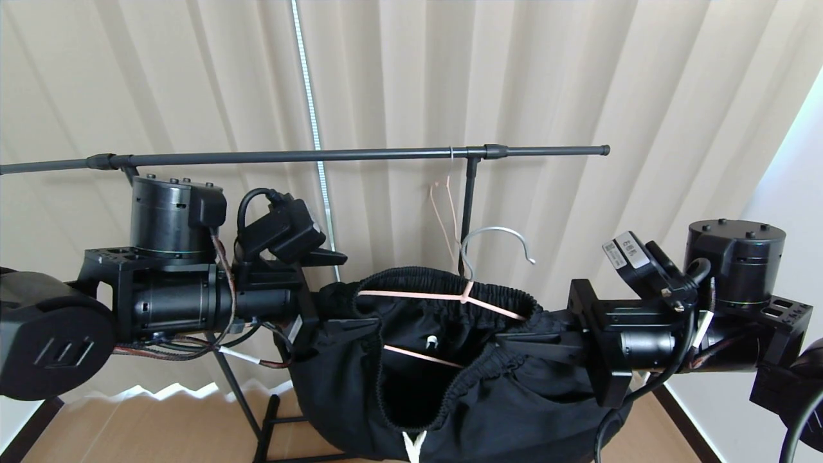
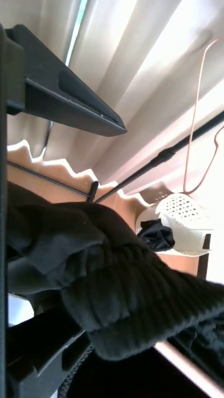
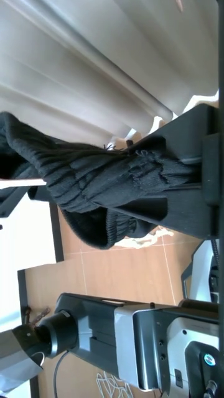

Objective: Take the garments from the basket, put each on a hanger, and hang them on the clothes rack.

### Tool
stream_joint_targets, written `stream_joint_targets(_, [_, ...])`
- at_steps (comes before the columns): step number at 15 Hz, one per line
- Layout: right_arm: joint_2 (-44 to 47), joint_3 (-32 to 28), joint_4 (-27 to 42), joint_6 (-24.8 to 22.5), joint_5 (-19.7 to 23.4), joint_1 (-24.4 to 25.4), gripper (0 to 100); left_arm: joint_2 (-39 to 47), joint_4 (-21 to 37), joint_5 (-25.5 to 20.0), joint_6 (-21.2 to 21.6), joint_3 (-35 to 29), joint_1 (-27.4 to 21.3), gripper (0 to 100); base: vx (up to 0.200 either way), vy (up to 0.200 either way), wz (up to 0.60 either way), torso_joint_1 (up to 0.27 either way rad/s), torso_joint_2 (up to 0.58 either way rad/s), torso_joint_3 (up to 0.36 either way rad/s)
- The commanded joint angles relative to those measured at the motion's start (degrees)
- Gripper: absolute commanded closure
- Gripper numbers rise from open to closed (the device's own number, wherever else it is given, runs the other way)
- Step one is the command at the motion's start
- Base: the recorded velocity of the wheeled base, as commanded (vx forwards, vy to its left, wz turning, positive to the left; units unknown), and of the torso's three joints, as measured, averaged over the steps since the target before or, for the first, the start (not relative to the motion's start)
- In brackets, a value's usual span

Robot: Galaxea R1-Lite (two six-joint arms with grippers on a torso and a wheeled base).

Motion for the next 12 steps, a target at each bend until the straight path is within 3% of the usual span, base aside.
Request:
stream_joint_targets(1, [-0.18,-0.18,0.02,0.01,0.55,-1.07,100,-6.65,6.12,0.04,0.21,1.18,1.29,0,0.0,0.0,0.0,0.0,0.0,0.0])
stream_joint_targets(3, [-1.15,-0.18,0.02,0.01,2.31,-1.77,100,-8.67,11.22,0.13,3.2,1.26,4.54,0,0.0,0.0,0.0,0.0,0.0,0.0])
stream_joint_targets(6, [-1.15,-0.62,0.02,0.01,3.01,-1.77,100,-8.32,11.4,0.92,6.62,0.83,5.25,0,0.0,0.0,0.0,0.0,0.0,0.0])
stream_joint_targets(9, [-1.15,-0.27,0.02,-0.08,5.21,-1.77,100,-4.89,11.04,9.0,6.71,-0.84,2.52,0,0.0,0.0,0.0,0.0,0.0,0.0])
stream_joint_targets(12, [-0.27,-0.62,0.02,-0.08,5.56,-1.42,100,-2.43,10.96,9.27,3.81,-4.36,-0.47,0,0.0,0.0,0.0,0.0,0.0,0.0])
